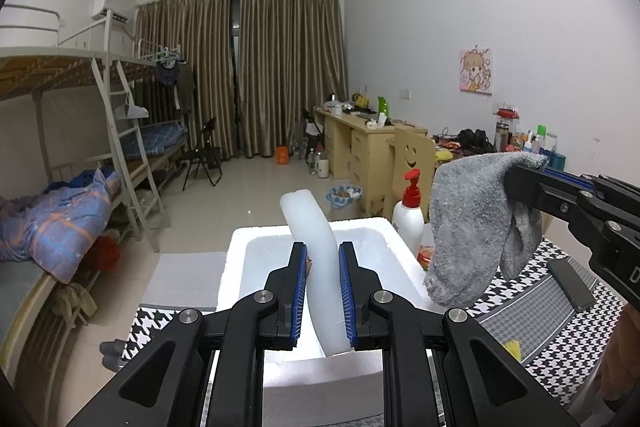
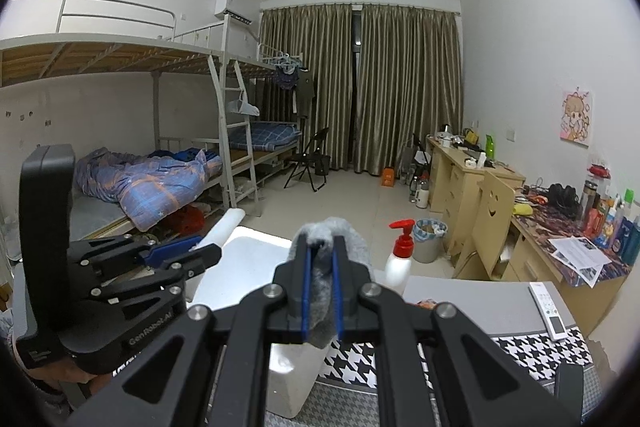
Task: Organize soft objects
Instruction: 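Lower the foam tube into the box and open the left tool while the right tool releases the sock inside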
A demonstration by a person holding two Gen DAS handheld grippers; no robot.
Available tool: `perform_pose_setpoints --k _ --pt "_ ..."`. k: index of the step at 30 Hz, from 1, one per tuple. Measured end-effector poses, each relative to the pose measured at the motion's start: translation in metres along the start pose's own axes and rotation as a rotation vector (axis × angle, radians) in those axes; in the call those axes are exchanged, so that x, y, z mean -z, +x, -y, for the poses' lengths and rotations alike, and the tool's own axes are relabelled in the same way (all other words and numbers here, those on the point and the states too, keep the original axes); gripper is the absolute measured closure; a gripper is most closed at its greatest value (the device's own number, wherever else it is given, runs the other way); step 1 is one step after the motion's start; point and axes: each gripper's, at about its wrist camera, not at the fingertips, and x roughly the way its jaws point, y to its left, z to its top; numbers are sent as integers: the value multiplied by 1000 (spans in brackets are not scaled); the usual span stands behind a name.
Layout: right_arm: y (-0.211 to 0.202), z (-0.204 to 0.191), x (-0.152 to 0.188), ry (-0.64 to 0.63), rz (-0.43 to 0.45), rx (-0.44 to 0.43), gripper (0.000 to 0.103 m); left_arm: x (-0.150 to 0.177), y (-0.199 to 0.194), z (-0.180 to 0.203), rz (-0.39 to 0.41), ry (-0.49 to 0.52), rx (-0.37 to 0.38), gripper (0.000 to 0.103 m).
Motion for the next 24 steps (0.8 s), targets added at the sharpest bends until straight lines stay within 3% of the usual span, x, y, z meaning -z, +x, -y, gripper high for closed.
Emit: perform_pose_setpoints --k 20,23,24 --pt "19 2 -2 -5 -43 23 91 0 30 -9 -47 -21 -9 80" --pt "20 0 -3 -8 -46 25 91 1 30 -12 -45 -21 -25 69" --pt "20 0 -3 -9 -47 25 91 1 30 -13 -44 -23 -27 55"
